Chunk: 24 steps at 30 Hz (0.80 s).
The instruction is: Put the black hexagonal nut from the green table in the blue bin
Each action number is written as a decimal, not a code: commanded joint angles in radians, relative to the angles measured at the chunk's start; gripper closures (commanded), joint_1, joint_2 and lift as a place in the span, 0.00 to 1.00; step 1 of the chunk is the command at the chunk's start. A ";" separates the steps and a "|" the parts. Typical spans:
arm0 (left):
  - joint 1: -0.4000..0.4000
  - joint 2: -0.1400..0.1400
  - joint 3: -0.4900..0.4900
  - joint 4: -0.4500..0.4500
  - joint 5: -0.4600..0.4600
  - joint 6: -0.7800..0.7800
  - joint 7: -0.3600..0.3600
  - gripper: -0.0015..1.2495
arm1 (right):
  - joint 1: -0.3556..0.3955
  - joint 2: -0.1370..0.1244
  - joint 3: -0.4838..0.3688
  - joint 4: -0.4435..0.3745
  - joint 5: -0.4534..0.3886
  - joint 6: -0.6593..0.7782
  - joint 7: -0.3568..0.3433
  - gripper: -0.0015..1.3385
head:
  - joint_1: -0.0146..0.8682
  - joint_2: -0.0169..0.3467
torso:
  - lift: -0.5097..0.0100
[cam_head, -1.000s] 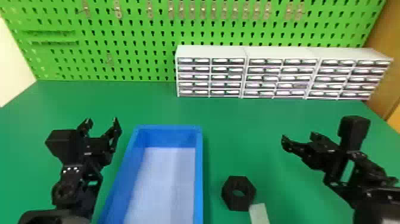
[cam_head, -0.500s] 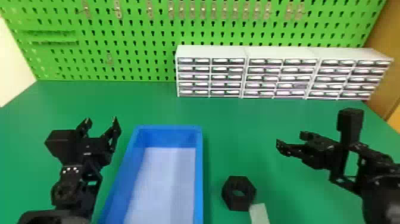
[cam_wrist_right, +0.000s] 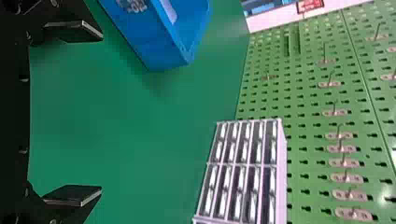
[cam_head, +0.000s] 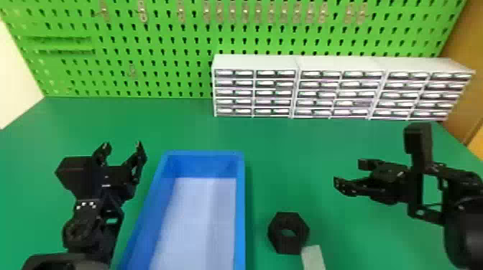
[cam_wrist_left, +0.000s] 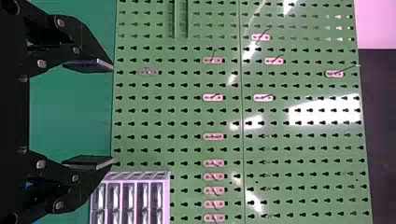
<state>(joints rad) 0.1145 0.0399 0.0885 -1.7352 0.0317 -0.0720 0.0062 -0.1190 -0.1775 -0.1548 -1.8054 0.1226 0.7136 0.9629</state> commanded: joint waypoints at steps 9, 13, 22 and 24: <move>-0.001 0.000 0.001 0.000 -0.001 -0.006 0.000 0.43 | -0.008 -0.020 0.052 -0.045 0.091 0.081 0.085 0.09 | 0.76 0.20 | 0.80; -0.001 0.000 -0.001 0.000 -0.004 -0.006 0.001 0.43 | -0.008 -0.025 0.078 -0.060 0.117 0.110 0.114 0.09 | 0.76 0.20 | 0.80; -0.001 0.000 -0.003 0.005 -0.004 -0.006 0.005 0.43 | -0.017 -0.031 0.129 -0.068 0.153 0.150 0.174 0.09 | 0.76 0.20 | 0.80; -0.001 0.000 -0.003 0.005 -0.004 -0.006 0.005 0.43 | -0.021 -0.034 0.138 -0.068 0.161 0.161 0.188 0.09 | 0.76 0.20 | 0.80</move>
<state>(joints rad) 0.1135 0.0399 0.0868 -1.7318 0.0273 -0.0783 0.0106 -0.1333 -0.2069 -0.0354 -1.8726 0.2675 0.8563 1.1348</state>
